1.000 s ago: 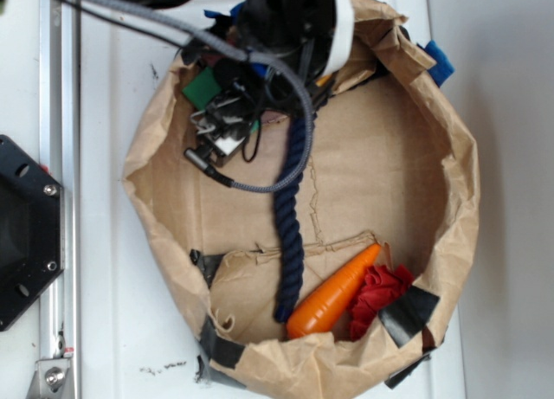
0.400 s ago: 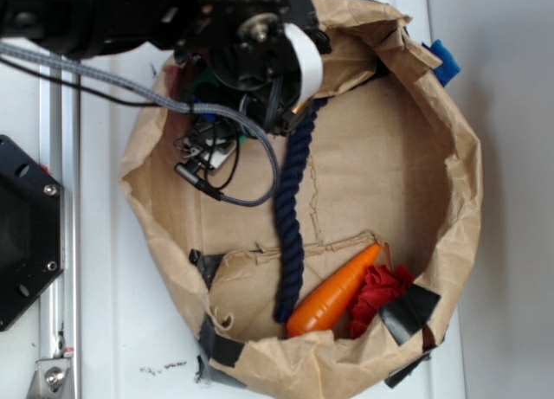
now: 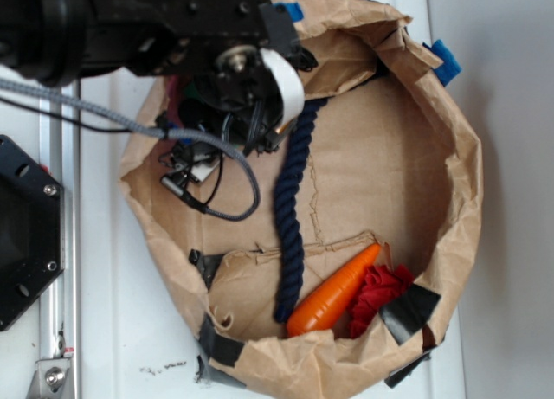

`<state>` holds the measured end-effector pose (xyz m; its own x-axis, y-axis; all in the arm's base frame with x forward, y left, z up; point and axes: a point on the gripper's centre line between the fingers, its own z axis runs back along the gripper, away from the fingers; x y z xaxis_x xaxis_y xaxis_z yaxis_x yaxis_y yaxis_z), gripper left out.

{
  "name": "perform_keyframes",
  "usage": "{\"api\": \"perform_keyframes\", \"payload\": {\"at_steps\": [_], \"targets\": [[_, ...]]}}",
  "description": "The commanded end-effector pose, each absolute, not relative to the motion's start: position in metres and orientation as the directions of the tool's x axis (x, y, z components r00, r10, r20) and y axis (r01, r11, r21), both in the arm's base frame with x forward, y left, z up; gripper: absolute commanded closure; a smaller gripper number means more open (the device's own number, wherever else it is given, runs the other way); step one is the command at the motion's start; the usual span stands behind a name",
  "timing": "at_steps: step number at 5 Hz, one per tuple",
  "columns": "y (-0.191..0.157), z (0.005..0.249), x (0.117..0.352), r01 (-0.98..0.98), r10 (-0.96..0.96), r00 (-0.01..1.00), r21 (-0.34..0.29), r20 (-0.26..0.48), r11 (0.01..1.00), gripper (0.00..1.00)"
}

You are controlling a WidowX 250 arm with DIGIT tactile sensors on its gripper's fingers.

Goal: Grab the green block.

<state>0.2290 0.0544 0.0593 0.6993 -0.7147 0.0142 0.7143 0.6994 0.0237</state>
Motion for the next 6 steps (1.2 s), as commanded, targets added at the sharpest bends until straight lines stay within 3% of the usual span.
{"api": "perform_keyframes", "payload": {"at_steps": [1, 3, 4, 5, 6], "targets": [[0.032, 0.06, 0.22, 0.72, -0.723, 0.69, 0.077, 0.024, 0.69, 0.0], [0.022, 0.052, 0.209, 0.716, -0.719, 0.694, 0.079, 0.024, 0.694, 0.0], [0.028, 0.037, 0.216, 0.709, -0.713, 0.699, 0.075, 0.057, 0.701, 0.0], [0.04, 0.013, 0.227, 0.7, -0.701, 0.713, 0.04, 0.012, 0.713, 0.0], [0.039, 0.016, 0.226, 0.708, -0.709, 0.703, 0.038, 0.057, 0.705, 0.0]]}}
